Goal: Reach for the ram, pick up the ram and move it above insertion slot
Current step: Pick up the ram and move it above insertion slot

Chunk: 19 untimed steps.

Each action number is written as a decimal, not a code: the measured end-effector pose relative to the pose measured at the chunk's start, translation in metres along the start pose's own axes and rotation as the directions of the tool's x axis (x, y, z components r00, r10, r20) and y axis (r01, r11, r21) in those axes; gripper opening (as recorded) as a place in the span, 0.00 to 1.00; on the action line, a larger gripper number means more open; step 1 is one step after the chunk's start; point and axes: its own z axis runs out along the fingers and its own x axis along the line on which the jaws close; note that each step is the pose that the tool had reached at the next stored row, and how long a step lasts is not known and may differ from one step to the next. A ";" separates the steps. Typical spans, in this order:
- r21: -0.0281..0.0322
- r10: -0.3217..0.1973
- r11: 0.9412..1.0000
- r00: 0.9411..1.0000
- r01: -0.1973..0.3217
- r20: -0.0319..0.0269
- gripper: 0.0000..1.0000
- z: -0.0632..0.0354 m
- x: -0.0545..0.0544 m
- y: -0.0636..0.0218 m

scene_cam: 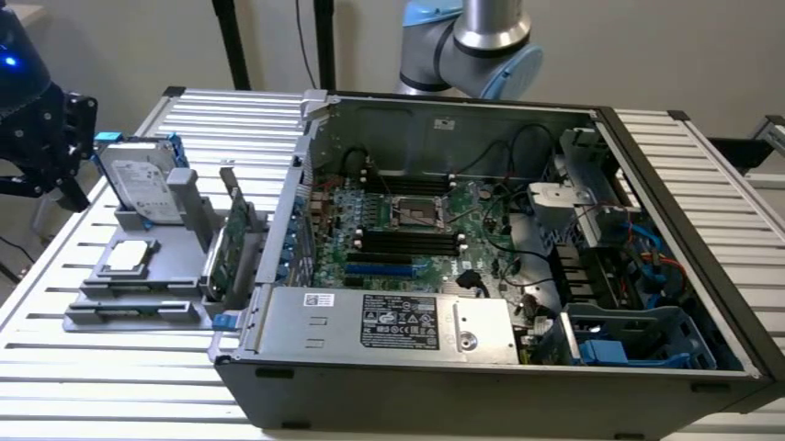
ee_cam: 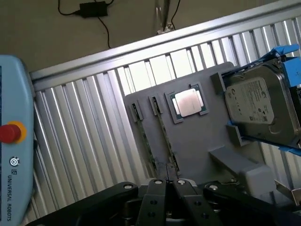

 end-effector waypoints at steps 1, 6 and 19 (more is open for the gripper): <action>0.003 -0.019 1.000 1.000 0.019 0.000 0.11 0.0004 0.000 0.0000; 0.023 -0.110 0.994 0.994 0.110 0.001 0.11 0.0020 0.000 -0.0001; 0.042 -0.337 0.941 0.941 0.337 -0.006 0.11 0.0044 0.000 -0.0001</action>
